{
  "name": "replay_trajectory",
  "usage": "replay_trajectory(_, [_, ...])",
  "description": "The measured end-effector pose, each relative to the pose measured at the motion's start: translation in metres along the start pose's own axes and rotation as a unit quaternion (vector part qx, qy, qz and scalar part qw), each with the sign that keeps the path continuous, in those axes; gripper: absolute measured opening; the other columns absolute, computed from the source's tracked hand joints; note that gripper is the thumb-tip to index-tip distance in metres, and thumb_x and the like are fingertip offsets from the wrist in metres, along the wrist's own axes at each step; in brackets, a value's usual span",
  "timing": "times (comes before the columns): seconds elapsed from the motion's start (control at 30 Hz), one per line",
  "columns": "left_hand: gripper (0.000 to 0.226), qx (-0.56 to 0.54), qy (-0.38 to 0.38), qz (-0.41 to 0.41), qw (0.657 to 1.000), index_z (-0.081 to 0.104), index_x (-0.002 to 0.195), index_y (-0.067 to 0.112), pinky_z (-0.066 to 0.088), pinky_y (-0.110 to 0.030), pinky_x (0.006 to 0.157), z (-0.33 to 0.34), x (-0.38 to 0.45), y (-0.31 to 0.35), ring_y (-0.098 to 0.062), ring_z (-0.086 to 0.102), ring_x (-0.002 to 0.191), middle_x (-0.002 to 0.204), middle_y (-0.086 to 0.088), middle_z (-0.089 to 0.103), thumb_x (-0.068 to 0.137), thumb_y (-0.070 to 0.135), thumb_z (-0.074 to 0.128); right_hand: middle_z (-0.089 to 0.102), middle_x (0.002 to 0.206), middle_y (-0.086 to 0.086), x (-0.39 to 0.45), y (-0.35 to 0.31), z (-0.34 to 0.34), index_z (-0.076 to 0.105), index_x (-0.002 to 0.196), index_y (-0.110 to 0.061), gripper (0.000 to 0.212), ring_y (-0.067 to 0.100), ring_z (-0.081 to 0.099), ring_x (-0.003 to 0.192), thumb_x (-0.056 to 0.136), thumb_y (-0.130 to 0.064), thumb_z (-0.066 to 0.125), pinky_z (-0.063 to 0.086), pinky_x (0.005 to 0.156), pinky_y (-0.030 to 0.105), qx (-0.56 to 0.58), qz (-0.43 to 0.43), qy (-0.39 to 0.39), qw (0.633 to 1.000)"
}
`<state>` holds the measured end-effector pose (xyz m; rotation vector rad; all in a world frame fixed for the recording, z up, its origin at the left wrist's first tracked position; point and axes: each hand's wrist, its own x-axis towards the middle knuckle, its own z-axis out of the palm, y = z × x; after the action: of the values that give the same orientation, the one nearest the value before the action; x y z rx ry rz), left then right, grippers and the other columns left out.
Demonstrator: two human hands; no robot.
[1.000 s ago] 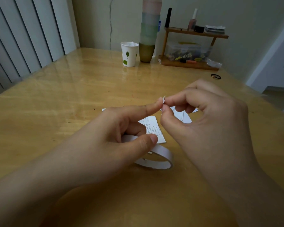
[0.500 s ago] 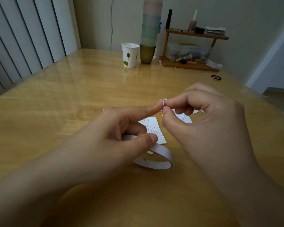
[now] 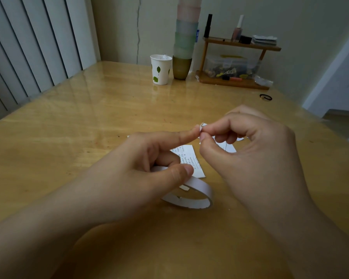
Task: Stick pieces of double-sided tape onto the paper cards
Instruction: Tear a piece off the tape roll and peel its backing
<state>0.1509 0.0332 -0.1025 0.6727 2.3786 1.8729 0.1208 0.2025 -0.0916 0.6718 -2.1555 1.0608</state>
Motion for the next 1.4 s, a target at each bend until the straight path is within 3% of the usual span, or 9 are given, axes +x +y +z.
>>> replay_trajectory(0.43, [0.052, -0.007, 0.006, -0.001, 1.000, 0.051, 0.118, 0.057, 0.027, -0.016, 0.044, -0.0002, 0.0008, 0.0023, -0.013, 0.027, 0.051, 0.056, -0.004, 0.040, 0.077, 0.026, 0.060, 0.061, 0.071, -0.005, 0.0009, -0.0002, -0.0002, 0.068, 0.066, -0.021, 0.007, 0.008, 0.053, 0.068, 0.071, -0.016, 0.067, 0.039, 0.062, 0.009, 0.052, 0.039, -0.019, 0.998])
replay_trajectory(0.57, [0.053, -0.009, -0.002, -0.004, 1.000, 0.052, 0.119, 0.056, 0.027, -0.022, 0.046, -0.0014, 0.0000, 0.0026, -0.021, 0.026, 0.053, 0.058, -0.015, 0.042, 0.075, 0.031, 0.066, 0.061, 0.070, -0.004, 0.0014, 0.0001, -0.0012, 0.068, 0.067, -0.024, 0.008, 0.010, 0.053, 0.069, 0.070, -0.017, 0.067, 0.040, 0.061, 0.012, 0.072, 0.054, -0.022, 0.996])
replay_trajectory(0.7, [0.051, -0.017, -0.011, 0.000, 1.000, 0.055, 0.120, 0.052, 0.025, -0.020, 0.044, -0.0023, 0.0000, 0.0017, -0.016, 0.025, 0.051, 0.056, -0.007, 0.037, 0.071, 0.039, 0.062, 0.060, 0.069, -0.006, 0.0019, 0.0009, -0.0016, 0.069, 0.068, -0.025, 0.008, 0.010, 0.053, 0.069, 0.071, -0.018, 0.067, 0.041, 0.061, 0.012, 0.074, 0.053, -0.017, 0.996])
replay_trajectory(0.83, [0.052, -0.018, 0.001, -0.003, 1.000, 0.054, 0.117, 0.055, 0.023, -0.024, 0.046, -0.0021, 0.0006, 0.0032, -0.025, 0.023, 0.055, 0.060, -0.023, 0.036, 0.074, 0.031, 0.067, 0.058, 0.070, -0.009, 0.0016, 0.0014, -0.0011, 0.071, 0.071, -0.023, 0.007, 0.007, 0.052, 0.069, 0.073, -0.018, 0.069, 0.038, 0.063, 0.008, 0.025, 0.013, -0.014, 1.000])
replay_trajectory(0.93, [0.052, -0.016, 0.004, -0.004, 1.000, 0.054, 0.117, 0.056, 0.023, -0.024, 0.046, -0.0015, 0.0005, 0.0041, -0.027, 0.023, 0.056, 0.061, -0.025, 0.036, 0.074, 0.031, 0.067, 0.058, 0.070, -0.006, 0.0015, 0.0022, -0.0019, 0.072, 0.074, -0.022, 0.006, 0.008, 0.051, 0.069, 0.076, -0.018, 0.069, 0.039, 0.062, 0.012, -0.012, -0.020, -0.008, 1.000])
replay_trajectory(1.07, [0.052, 0.007, 0.000, -0.014, 1.000, 0.051, 0.119, 0.057, 0.027, -0.031, 0.049, -0.0016, -0.0006, 0.0017, -0.034, 0.031, 0.056, 0.069, -0.031, 0.049, 0.070, 0.044, 0.060, 0.057, 0.070, -0.004, 0.0016, 0.0035, -0.0026, 0.072, 0.074, -0.021, 0.005, 0.006, 0.049, 0.068, 0.077, -0.019, 0.068, 0.039, 0.062, 0.018, -0.073, -0.058, -0.002, 0.996])
replay_trajectory(1.2, [0.053, 0.030, 0.000, -0.017, 0.999, 0.048, 0.123, 0.058, 0.034, -0.033, 0.054, -0.0008, -0.0013, -0.0008, -0.036, 0.047, 0.058, 0.073, -0.027, 0.057, 0.071, 0.047, 0.057, 0.056, 0.068, -0.006, 0.0004, 0.0017, -0.0020, 0.071, 0.070, -0.019, 0.006, 0.006, 0.049, 0.068, 0.074, -0.016, 0.068, 0.038, 0.062, 0.015, -0.076, -0.057, 0.006, 0.995])
replay_trajectory(1.4, [0.054, 0.031, 0.006, -0.015, 0.999, 0.048, 0.121, 0.058, 0.033, -0.032, 0.055, 0.0001, -0.0010, -0.0006, -0.035, 0.042, 0.056, 0.071, -0.027, 0.055, 0.070, 0.047, 0.057, 0.054, 0.068, -0.009, 0.0000, 0.0006, -0.0019, 0.069, 0.067, -0.018, 0.007, 0.005, 0.049, 0.069, 0.073, -0.014, 0.067, 0.039, 0.063, 0.010, -0.042, -0.036, 0.004, 0.998])
